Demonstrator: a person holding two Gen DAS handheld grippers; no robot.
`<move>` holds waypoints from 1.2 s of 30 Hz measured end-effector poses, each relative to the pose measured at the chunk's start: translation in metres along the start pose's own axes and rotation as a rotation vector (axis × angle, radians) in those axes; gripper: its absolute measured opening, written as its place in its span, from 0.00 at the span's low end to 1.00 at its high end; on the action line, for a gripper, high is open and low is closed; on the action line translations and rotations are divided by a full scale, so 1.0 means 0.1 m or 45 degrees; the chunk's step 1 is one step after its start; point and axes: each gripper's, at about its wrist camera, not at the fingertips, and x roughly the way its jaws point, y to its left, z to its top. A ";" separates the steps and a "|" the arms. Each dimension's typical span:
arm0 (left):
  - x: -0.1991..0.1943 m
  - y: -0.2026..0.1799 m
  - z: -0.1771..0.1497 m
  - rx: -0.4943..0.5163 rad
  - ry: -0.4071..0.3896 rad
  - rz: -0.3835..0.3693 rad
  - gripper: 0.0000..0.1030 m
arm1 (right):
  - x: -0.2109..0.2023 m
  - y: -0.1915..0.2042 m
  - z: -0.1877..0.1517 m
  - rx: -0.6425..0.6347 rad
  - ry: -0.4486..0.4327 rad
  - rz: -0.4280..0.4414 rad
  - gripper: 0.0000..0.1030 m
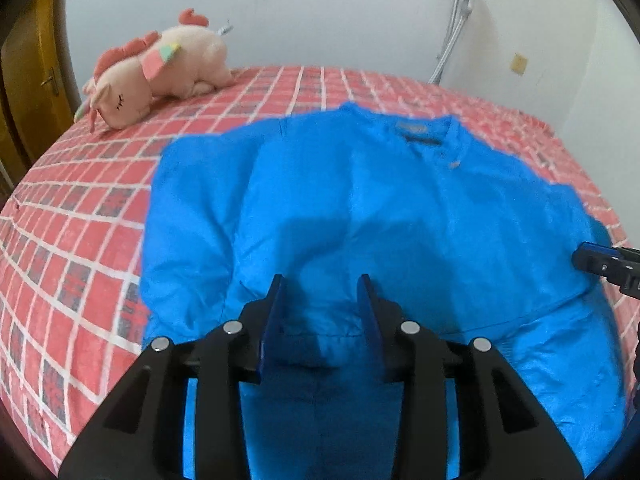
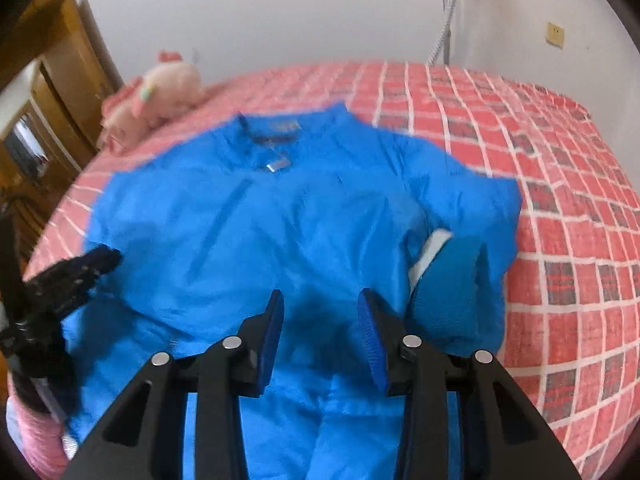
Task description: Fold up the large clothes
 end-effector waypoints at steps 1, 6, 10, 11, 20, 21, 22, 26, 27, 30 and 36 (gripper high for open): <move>0.04 0.01 0.00 0.005 0.010 -0.004 0.35 | 0.06 -0.02 0.00 0.004 0.013 0.011 0.35; 0.09 -0.01 -0.04 0.015 0.022 0.011 0.35 | 0.14 0.02 -0.05 -0.011 0.015 -0.016 0.33; -0.06 0.00 -0.05 -0.024 -0.010 0.007 0.36 | -0.02 0.05 -0.06 -0.011 -0.027 0.008 0.35; -0.12 -0.01 -0.04 -0.019 -0.024 0.003 0.37 | -0.11 0.09 -0.06 -0.028 -0.053 0.030 0.36; 0.02 -0.21 -0.08 0.080 0.019 -0.031 0.42 | 0.11 0.27 -0.08 -0.092 0.024 0.022 0.35; 0.04 -0.19 -0.08 0.078 0.025 -0.039 0.42 | 0.16 0.26 -0.09 -0.095 0.030 0.020 0.35; 0.06 -0.18 -0.08 0.073 0.033 -0.048 0.42 | 0.20 0.25 -0.09 -0.096 0.032 0.023 0.35; 0.10 -0.16 -0.09 0.055 0.044 -0.064 0.42 | 0.23 0.21 -0.11 -0.063 0.026 0.051 0.35; 0.09 -0.15 -0.08 0.051 0.046 -0.068 0.42 | 0.19 0.18 -0.11 -0.039 0.019 0.075 0.35; -0.05 -0.12 -0.08 0.040 0.051 -0.070 0.41 | -0.02 0.13 -0.16 -0.013 -0.004 0.126 0.36; -0.87 0.24 -0.36 -0.018 -0.062 -0.037 0.49 | -0.73 0.06 -0.66 -0.057 -0.061 0.163 0.40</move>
